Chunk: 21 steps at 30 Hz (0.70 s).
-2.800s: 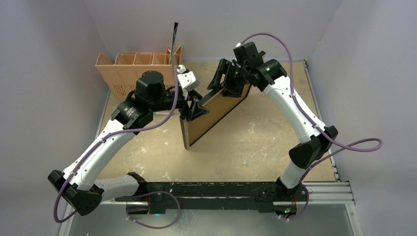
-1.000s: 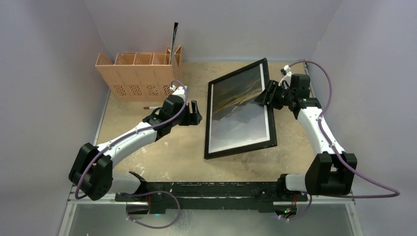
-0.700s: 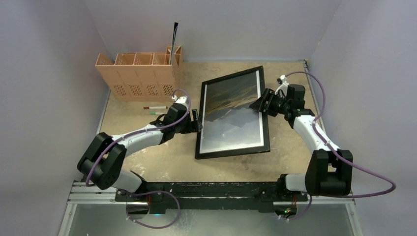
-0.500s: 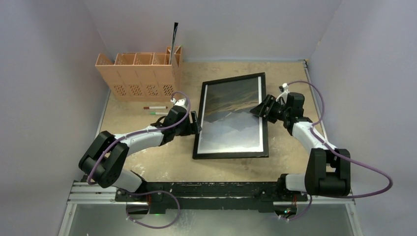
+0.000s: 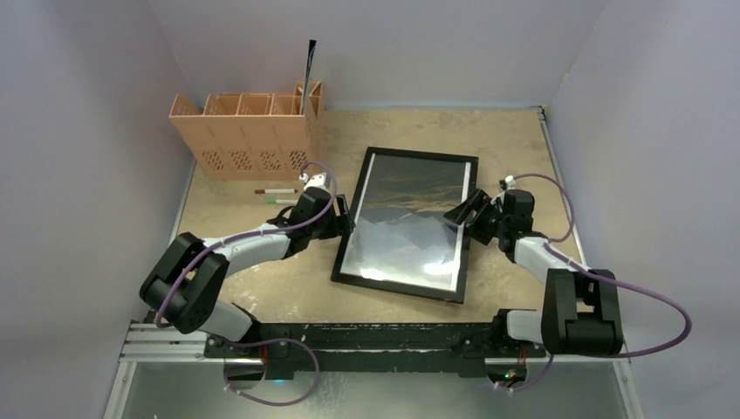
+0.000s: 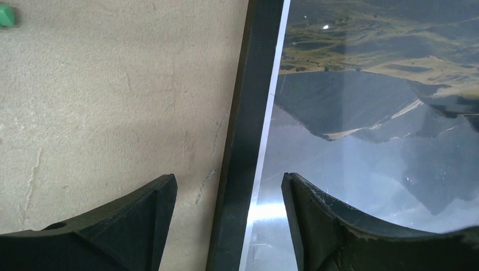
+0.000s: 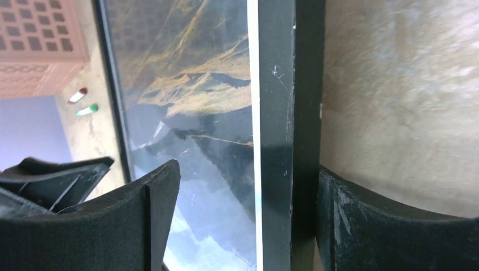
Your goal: Put the photo into the frame
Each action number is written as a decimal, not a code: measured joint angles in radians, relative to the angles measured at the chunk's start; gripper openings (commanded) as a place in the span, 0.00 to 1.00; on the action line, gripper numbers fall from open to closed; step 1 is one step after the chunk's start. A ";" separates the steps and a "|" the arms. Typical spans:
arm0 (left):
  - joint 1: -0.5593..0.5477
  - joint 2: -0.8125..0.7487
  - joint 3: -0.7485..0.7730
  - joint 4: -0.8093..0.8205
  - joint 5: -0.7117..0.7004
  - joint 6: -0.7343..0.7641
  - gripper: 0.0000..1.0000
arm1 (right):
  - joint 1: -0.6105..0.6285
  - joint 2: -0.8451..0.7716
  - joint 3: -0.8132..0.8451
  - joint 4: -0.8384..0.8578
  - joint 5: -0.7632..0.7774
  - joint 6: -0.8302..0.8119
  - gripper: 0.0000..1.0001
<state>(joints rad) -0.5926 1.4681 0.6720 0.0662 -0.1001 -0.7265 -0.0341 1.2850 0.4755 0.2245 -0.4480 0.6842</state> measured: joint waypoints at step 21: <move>-0.071 -0.150 0.053 -0.263 0.185 0.065 0.54 | -0.001 -0.013 0.227 -0.204 0.406 0.021 0.78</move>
<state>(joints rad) -0.6640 1.3178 0.7246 -0.1967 0.0849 -0.6617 -0.0349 1.2724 0.7029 0.0208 -0.0422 0.7052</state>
